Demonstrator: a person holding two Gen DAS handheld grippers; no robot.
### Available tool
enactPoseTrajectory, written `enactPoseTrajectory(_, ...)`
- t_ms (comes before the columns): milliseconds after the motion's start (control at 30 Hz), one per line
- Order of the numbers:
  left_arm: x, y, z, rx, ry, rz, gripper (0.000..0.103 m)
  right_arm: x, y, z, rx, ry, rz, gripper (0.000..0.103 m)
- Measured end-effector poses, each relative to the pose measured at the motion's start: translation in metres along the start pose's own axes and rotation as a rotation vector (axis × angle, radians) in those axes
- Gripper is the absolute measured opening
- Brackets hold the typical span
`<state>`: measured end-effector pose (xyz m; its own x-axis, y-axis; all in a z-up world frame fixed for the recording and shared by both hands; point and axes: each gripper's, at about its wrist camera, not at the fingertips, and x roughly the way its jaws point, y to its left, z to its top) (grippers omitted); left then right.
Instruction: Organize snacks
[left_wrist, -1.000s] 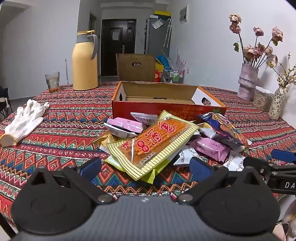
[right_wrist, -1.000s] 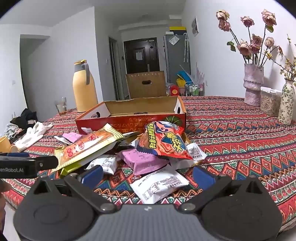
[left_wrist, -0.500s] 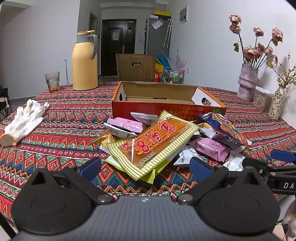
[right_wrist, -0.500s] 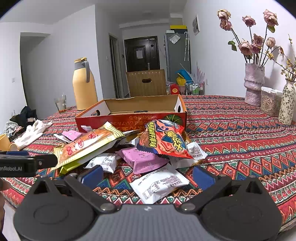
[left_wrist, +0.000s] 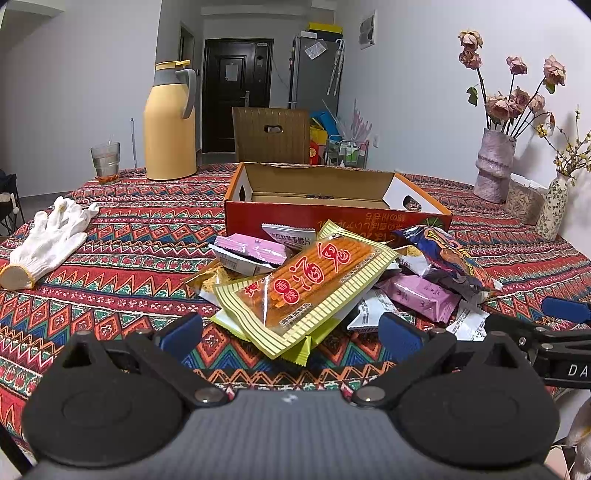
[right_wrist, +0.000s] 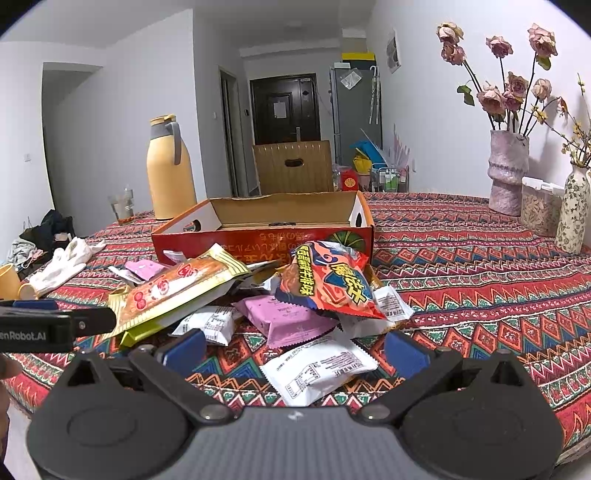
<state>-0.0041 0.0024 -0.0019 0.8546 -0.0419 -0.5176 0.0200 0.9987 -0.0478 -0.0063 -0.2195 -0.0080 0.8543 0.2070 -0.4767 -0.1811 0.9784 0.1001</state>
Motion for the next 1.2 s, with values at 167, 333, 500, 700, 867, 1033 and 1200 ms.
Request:
enactPoseTrajectory(167,0.0003,-0.0003,0.0,0.0,0.0,0.001,0.103,0.0002,0.0002,0.0009,-0.005,-0.002,-0.001,0.103)
enactPoseTrajectory(333,0.0013,0.0009,-0.0006,-0.006,0.005,-0.001,0.103,0.0014,-0.0004,0.0025,-0.012,-0.005,-0.004,0.103)
enactPoseTrajectory(500,0.0021,0.0016,-0.0005,-0.008,0.006,0.0,0.103,0.0031,-0.0021,0.0031,-0.011,-0.002,-0.008,0.103)
enactPoseTrajectory(700,0.0055,0.0035,0.0002,-0.011,0.011,0.0,0.103,0.0035,-0.0023,0.0031,-0.011,-0.001,-0.008,0.103)
enactPoseTrajectory(867,0.0066,0.0038,0.0002,-0.012,0.012,-0.001,0.103,0.0054,-0.0044,0.0033,-0.011,0.003,-0.009,0.103)
enactPoseTrajectory(1033,0.0078,0.0045,-0.0001,-0.015,0.015,-0.003,0.103,0.0072,-0.0047,0.0026,-0.01,0.006,-0.01,0.103)
enactPoseTrajectory(1200,0.0095,0.0056,-0.0005,-0.022,0.017,-0.007,0.103,0.0075,-0.0043,0.0025,-0.01,0.007,-0.01,0.103)
